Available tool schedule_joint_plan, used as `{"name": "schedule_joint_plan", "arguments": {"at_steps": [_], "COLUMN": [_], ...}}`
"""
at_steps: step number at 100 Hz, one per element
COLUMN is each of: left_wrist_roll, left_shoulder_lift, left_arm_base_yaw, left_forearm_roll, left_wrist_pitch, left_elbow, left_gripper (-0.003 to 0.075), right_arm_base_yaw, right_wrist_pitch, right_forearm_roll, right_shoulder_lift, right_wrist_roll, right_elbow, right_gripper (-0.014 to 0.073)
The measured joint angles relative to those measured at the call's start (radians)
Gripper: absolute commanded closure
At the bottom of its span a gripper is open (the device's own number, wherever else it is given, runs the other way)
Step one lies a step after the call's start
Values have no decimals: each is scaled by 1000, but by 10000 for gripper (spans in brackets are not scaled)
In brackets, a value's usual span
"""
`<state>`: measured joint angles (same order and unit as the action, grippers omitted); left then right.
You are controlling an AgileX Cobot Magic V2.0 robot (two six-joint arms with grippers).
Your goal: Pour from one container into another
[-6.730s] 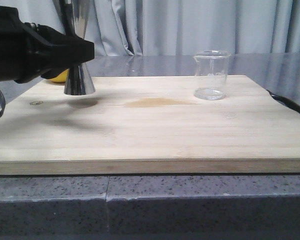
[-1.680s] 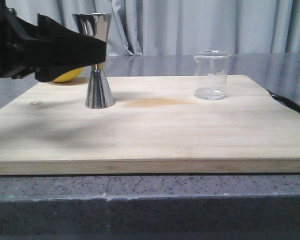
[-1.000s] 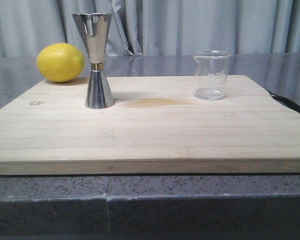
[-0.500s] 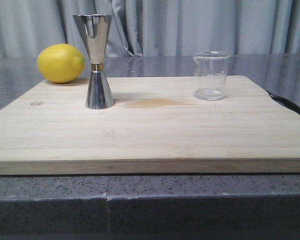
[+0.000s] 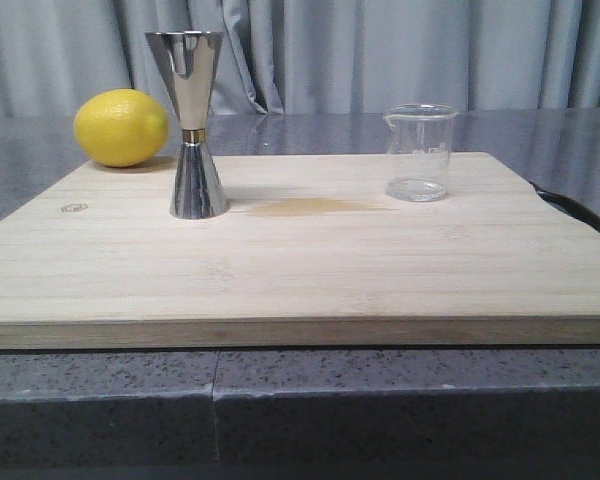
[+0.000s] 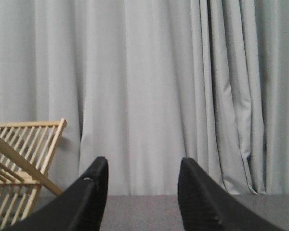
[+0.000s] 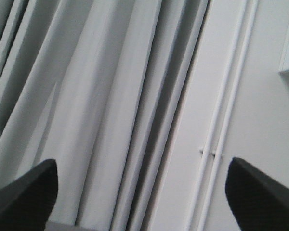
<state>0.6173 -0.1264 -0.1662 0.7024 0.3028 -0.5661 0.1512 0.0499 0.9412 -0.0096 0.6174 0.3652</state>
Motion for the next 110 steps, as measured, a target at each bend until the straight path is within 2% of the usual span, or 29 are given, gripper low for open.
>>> {"name": "schedule_joint_plan", "arguments": {"at_steps": [8,17,22,30,39,43,46,63,110], "left_wrist_roll": [0,0,0,0,2,2,2,2,2], "left_shoulder_lift": [22,35,39,41,41,41,41,41,41], "left_arm_base_yaw": [0,0,0,0,0,0,0,0,0], "left_forearm_roll": [-36,-55,-62,-77,-111,-123,-127,-141,-142], "left_wrist_pitch": [2,4,4,-17,-69,-108,-135,-247,-268], "left_elbow": [57,119,151,207,264,293,311,377,386], "left_gripper": [416,423,442,512,632,695,736,739,739], "right_arm_base_yaw": [0,0,0,0,0,0,0,0,0], "right_wrist_pitch": [-15,-20,-20,-20,-21,-21,-21,-50,-69], "right_forearm_roll": [0,-2,-2,-2,-4,-4,-5,-8,-8], "right_shoulder_lift": [0,0,0,0,0,0,0,0,0], "right_wrist_roll": [2,2,2,2,2,2,2,4,4], "right_elbow": [-52,-94,-105,-115,-116,-116,-116,-116,-116], "right_gripper": [-33,63,159,368,594,669,665,666,666]}}
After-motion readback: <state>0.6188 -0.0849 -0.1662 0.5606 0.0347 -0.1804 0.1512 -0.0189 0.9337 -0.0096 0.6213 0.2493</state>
